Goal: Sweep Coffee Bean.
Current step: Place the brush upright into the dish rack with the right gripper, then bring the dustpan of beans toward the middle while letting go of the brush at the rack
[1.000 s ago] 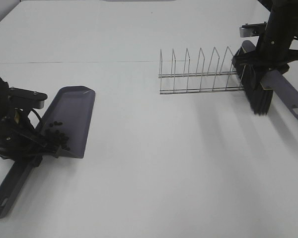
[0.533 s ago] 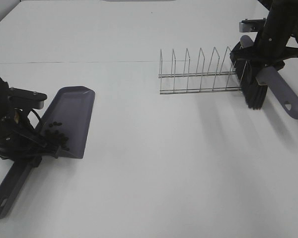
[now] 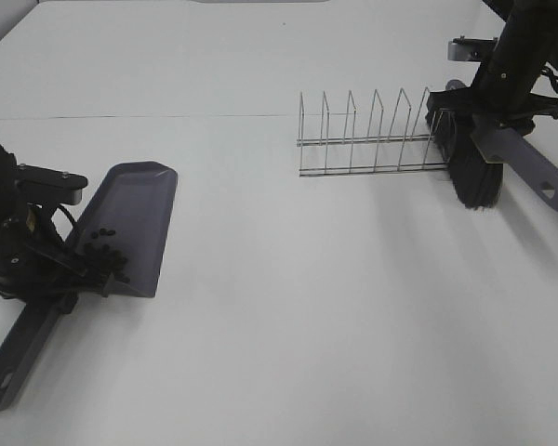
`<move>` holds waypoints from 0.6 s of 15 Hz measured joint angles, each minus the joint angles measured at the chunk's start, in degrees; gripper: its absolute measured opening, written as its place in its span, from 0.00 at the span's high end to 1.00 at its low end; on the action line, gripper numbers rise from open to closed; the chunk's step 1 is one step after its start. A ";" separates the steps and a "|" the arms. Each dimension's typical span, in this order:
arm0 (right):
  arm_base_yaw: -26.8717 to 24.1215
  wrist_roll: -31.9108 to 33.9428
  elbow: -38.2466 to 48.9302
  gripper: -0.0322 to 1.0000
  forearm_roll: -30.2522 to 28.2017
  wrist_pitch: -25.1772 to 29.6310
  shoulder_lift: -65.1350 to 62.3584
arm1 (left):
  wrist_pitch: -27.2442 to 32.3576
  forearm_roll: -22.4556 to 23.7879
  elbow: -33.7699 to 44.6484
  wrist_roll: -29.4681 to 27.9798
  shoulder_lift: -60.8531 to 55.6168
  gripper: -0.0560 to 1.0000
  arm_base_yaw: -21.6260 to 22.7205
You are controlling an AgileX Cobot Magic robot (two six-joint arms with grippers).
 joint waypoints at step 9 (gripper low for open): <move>0.23 0.80 -1.26 0.37 0.00 -0.57 -7.79 | 0.11 -0.57 0.00 0.97 0.00 0.64 0.00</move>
